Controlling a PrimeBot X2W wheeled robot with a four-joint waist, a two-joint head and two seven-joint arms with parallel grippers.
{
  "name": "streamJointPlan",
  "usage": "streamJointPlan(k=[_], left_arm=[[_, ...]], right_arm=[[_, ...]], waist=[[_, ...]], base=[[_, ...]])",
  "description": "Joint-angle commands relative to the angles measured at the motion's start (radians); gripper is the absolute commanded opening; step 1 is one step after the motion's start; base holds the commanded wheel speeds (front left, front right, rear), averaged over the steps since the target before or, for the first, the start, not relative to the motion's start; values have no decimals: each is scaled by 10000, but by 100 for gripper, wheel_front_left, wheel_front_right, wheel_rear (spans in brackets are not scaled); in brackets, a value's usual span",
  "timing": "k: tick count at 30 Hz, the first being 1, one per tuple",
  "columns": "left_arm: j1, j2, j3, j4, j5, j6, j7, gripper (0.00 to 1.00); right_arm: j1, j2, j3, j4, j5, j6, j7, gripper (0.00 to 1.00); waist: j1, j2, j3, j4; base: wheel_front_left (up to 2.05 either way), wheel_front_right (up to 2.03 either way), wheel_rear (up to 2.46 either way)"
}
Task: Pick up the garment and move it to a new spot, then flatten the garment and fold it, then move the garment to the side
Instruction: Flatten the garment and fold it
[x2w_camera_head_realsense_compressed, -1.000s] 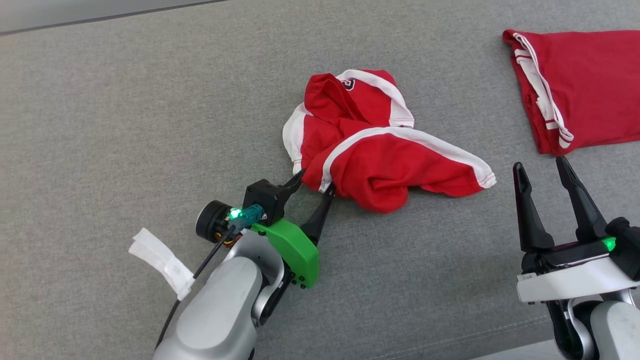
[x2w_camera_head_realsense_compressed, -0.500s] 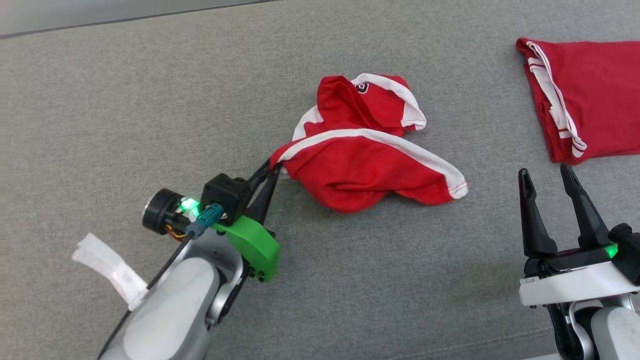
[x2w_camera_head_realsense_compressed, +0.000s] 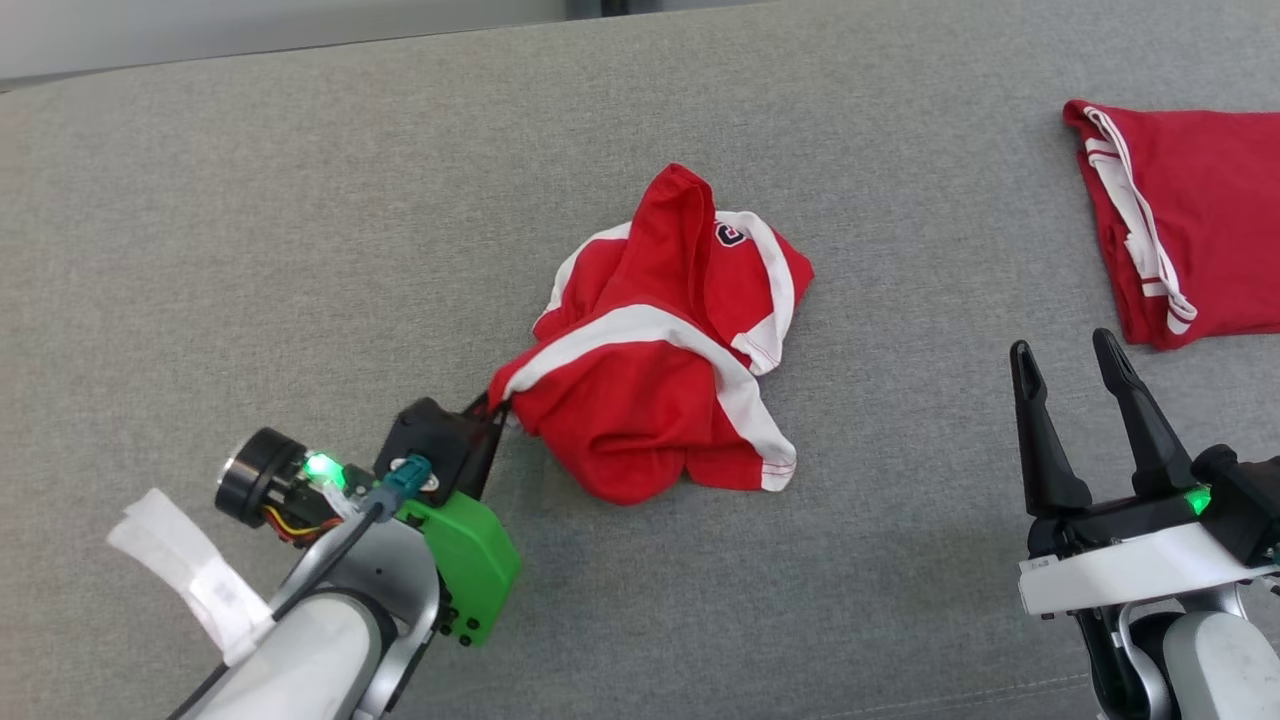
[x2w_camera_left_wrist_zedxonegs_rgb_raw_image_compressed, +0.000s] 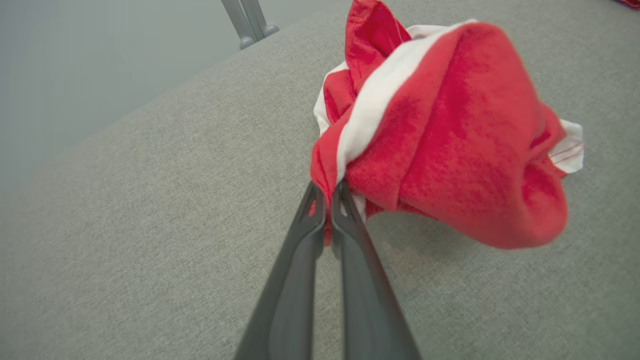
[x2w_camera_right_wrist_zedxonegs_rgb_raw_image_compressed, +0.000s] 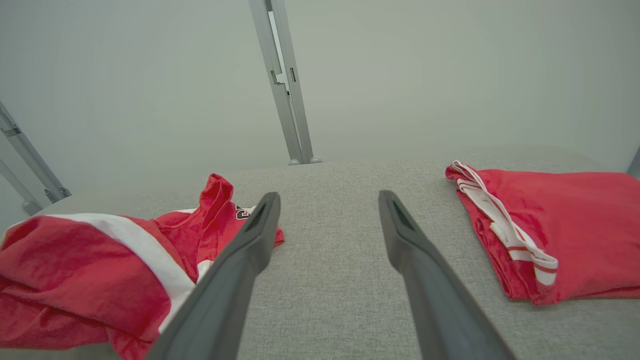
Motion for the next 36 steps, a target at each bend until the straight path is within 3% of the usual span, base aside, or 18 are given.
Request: streamJointPlan(k=[1,5,6,7,13,22,28,36], left_arm=[[13,-140,-132,239,-39,-97,-2,0],[-266,-722,-369,1039,-134,-225,-416,0],[-296,-863,-357,1169,-173,-187,-606,10],[-337,-987,-336,1328,-173,-133,-857,100],[-120,-1448,285,1693,-395,435,-2373,100],[742,-1618,1634,1214,-1007,1401,-4306,100],[1515,-1713,2625,877,-1508,1689,-5555,100],[2378,-1712,3084,733,-1450,1726,-5815,100]], right_arm=[[-97,4,4,66,60,-9,2,100],[-187,-37,25,126,88,-8,-38,100],[-190,-47,16,130,88,-9,-49,100],[-189,-59,-7,143,92,-9,-63,100],[-192,-120,-61,88,11,-8,-71,100],[32,-203,-59,-227,-135,-9,165,100],[241,-260,-66,-510,-221,-9,377,100],[549,-270,-66,-752,-271,-9,641,100]], waist=[[0,0,104,-200],[0,0,217,-333],[0,0,232,-342],[0,0,248,-339],[0,0,153,-197],[0,0,-256,121],[0,0,-547,209],[0,0,-832,240]], base=[[0,0,0],[0,0,0],[0,0,0],[0,0,0],[0,0,0],[0,0,0],[0,0,0],[0,0,0]])
